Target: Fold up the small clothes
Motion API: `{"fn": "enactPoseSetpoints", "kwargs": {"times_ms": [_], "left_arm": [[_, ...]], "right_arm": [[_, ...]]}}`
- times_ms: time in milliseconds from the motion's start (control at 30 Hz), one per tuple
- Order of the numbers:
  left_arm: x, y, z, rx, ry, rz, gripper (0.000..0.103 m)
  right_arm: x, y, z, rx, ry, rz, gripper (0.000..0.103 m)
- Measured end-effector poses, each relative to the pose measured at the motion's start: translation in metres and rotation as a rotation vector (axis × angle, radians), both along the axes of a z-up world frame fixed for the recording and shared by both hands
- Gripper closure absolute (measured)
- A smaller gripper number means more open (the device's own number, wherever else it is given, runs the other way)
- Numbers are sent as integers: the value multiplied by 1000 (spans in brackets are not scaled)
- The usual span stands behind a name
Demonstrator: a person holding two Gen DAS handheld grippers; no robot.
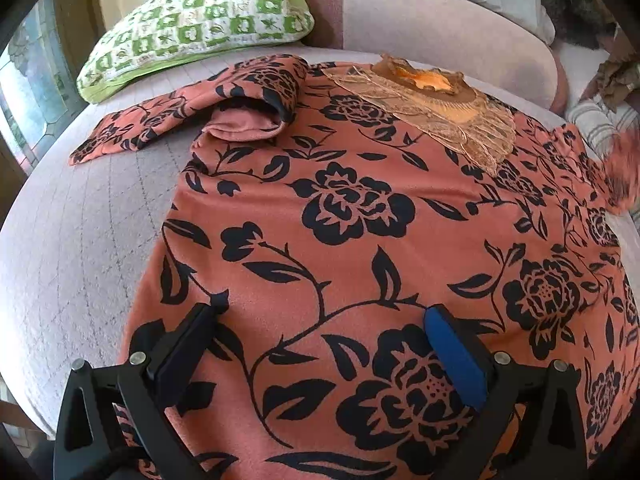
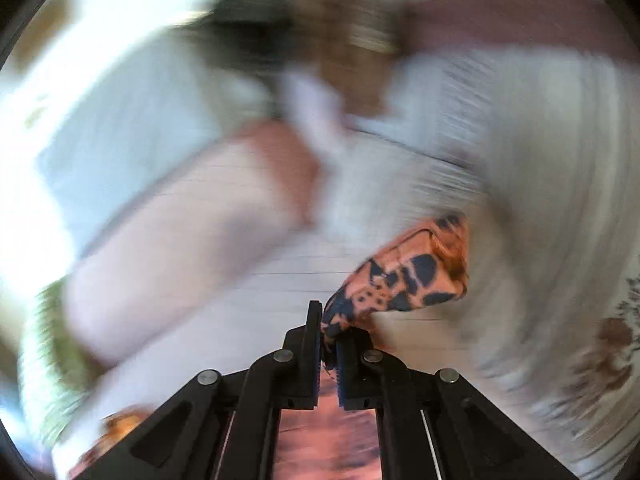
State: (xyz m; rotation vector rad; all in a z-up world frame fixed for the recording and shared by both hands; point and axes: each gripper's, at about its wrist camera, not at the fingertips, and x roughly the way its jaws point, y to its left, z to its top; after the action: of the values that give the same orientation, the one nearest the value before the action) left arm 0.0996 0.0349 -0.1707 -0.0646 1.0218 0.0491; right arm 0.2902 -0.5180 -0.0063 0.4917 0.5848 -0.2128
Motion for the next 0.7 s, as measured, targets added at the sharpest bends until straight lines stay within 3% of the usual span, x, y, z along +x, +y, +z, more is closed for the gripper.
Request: {"fn": "enactPoseSetpoints", "kwargs": {"times_ms": [133,200,267,300,400,433,500,533,633,700], "left_arm": [[-13,14,15,-70,-34,25,0],[-21,27,28,-84,-83,57,0],[-29,40,38,-80,-119,84,0],[-32,47,42,-82,-128,96,0],[-35,65,50,-97,-143,125,0],[-34,69,53,-97,-148,131,0],[-35,74,58,-100,-166,133,0],[-33,76,62,-107,-186,125,0],[-13,70,70,-136,-213,79,0],[7,60,76,-158,-221,41,0]], "right_arm": [[-5,135,51,48,-134,290,97],[-15,211,57,88,-168,420,97],[-14,277,44,116,-146,518,96],[-7,307,26,138,-92,581,88],[12,375,-50,164,108,710,6],[14,389,-79,148,189,729,6],[8,391,-120,174,299,747,6],[10,377,-129,190,303,725,6],[2,314,-122,212,244,628,6],[0,271,-102,189,203,544,6]]}}
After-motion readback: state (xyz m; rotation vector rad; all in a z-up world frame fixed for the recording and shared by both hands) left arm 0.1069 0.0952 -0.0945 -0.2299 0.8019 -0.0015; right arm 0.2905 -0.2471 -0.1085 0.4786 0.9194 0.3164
